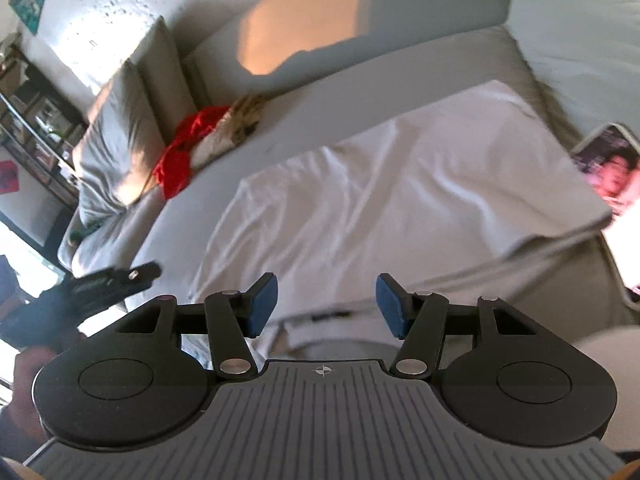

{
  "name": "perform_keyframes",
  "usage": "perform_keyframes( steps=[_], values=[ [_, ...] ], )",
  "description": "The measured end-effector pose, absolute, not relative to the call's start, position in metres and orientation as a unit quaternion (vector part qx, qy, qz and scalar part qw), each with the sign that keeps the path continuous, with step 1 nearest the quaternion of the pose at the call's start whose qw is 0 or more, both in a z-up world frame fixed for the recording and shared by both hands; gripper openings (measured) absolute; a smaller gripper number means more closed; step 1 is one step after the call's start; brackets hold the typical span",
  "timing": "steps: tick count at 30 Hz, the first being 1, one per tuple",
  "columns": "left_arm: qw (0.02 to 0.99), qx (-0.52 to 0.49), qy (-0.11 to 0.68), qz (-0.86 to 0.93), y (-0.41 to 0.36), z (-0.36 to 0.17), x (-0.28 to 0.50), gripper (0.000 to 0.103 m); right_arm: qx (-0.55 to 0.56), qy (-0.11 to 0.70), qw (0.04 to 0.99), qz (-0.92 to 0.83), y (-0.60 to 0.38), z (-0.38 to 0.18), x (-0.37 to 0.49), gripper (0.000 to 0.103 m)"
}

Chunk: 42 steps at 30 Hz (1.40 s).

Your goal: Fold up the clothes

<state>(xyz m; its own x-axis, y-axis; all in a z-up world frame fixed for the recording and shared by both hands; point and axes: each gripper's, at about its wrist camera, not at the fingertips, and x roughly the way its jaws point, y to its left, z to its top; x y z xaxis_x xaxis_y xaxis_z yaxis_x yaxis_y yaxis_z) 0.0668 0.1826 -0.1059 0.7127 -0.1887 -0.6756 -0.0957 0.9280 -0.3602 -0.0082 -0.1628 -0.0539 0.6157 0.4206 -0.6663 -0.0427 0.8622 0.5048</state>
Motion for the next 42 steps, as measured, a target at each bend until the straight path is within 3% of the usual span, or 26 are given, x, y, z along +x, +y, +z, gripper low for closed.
perform_keyframes(
  steps=[8,10,13,21,29,30,31,34,37,42],
  values=[
    [0.843,-0.325,0.426,-0.051,0.231,-0.168,0.189,0.031,0.224,0.428,0.867,0.123,-0.131,-0.067,0.056,0.062],
    [0.815,-0.369,0.442,-0.061,0.242,-0.187,0.205,0.024,0.229,0.431,0.865,0.114,-0.129,-0.074,0.069,0.062],
    [0.779,-0.442,0.436,-0.084,0.249,-0.2,0.216,0.023,0.254,0.429,0.861,0.103,-0.129,-0.086,0.082,0.062],
    [0.749,-0.494,0.433,-0.086,0.239,-0.215,0.232,0.024,0.275,0.445,0.849,0.077,-0.137,-0.115,0.092,0.064],
    [0.717,-0.562,0.408,-0.061,0.243,-0.225,0.226,0.02,0.295,0.444,0.842,0.079,-0.15,-0.128,0.087,0.065],
    [0.716,-0.565,0.406,-0.062,0.243,-0.225,0.226,0.016,0.298,0.444,0.841,0.079,-0.151,-0.128,0.087,0.065],
    [0.716,-0.565,0.404,-0.063,0.244,-0.225,0.226,0.008,0.301,0.444,0.84,0.079,-0.152,-0.129,0.087,0.065],
    [0.725,-0.55,0.409,-0.068,0.247,-0.222,0.227,0.0,0.304,0.443,0.84,0.078,-0.152,-0.131,0.086,0.065],
    [0.77,-0.502,0.39,-0.049,0.245,-0.203,0.221,0.0,0.297,0.445,0.841,0.078,-0.151,-0.13,0.088,0.065],
    [0.902,-0.26,0.345,-0.018,0.203,-0.15,0.214,0.0,0.277,0.445,0.848,0.076,-0.147,-0.13,0.09,0.065]
  ],
)
